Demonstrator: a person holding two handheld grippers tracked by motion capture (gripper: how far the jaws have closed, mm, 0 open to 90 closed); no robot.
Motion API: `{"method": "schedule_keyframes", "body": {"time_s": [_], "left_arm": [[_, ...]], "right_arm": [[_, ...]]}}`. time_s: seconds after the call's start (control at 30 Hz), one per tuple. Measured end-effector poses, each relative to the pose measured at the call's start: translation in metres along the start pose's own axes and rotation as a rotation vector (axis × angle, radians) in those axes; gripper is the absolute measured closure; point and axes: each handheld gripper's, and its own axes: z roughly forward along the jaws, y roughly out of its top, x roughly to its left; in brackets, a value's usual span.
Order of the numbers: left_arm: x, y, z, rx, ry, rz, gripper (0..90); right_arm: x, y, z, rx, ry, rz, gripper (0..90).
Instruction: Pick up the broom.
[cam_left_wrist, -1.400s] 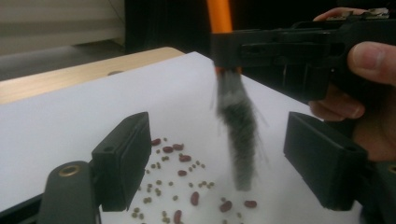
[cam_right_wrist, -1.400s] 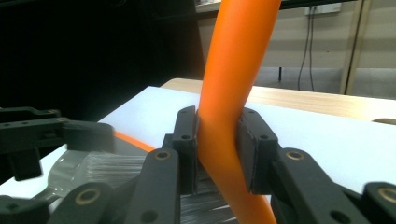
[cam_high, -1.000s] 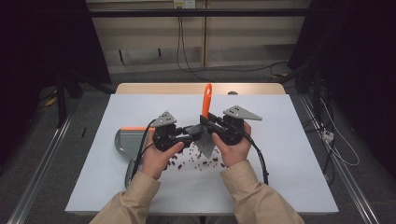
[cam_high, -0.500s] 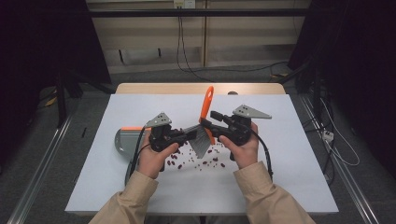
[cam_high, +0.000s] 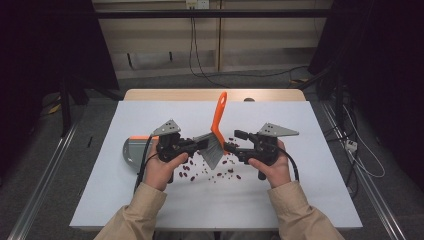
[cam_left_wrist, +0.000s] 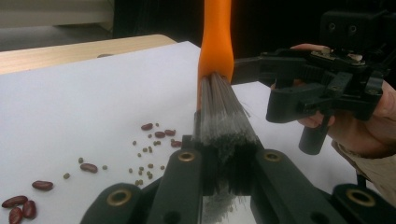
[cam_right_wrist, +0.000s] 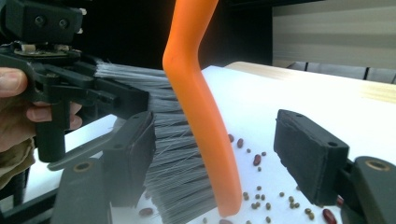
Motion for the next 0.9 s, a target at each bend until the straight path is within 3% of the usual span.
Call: {"method": "schedule_keyframes", "body": {"time_s": [0.3,0.47,0.53,0.63,0.7,0.77,0.8,0.87,0.9], "left_arm": [[-0.004,0.000,0.003,0.003,-0.051,0.015,84.8],[-0.009,0.001,0.007,0.004,-0.137,0.030,84.8],[-0.011,0.002,0.008,0.006,-0.159,0.052,84.8],[-0.011,0.003,0.007,-0.004,-0.185,0.077,84.8],[-0.012,0.004,0.007,-0.005,-0.198,0.093,84.8],[-0.011,0.005,0.006,-0.010,-0.184,0.088,84.7],[-0.010,0.004,0.006,-0.016,-0.184,0.084,84.2],[-0.009,0.004,0.006,-0.012,-0.138,0.123,79.9],[-0.007,0.003,0.006,-0.013,-0.134,0.113,76.1]], "right_arm": [[0.002,-0.005,0.006,0.018,0.041,-0.019,30.5],[0.002,-0.008,0.011,0.032,0.077,-0.044,30.3],[0.001,-0.010,0.013,0.033,0.131,-0.022,29.0],[0.000,-0.011,0.014,0.046,0.179,-0.034,36.3],[-0.001,-0.013,0.014,0.061,0.209,-0.038,46.7],[-0.001,-0.014,0.013,0.102,0.215,-0.051,62.2],[-0.002,-0.015,0.012,0.132,0.224,-0.048,64.6],[0.004,-0.015,0.013,0.167,0.211,-0.083,68.3],[0.006,-0.014,0.013,0.182,0.209,-0.086,69.2]]}}
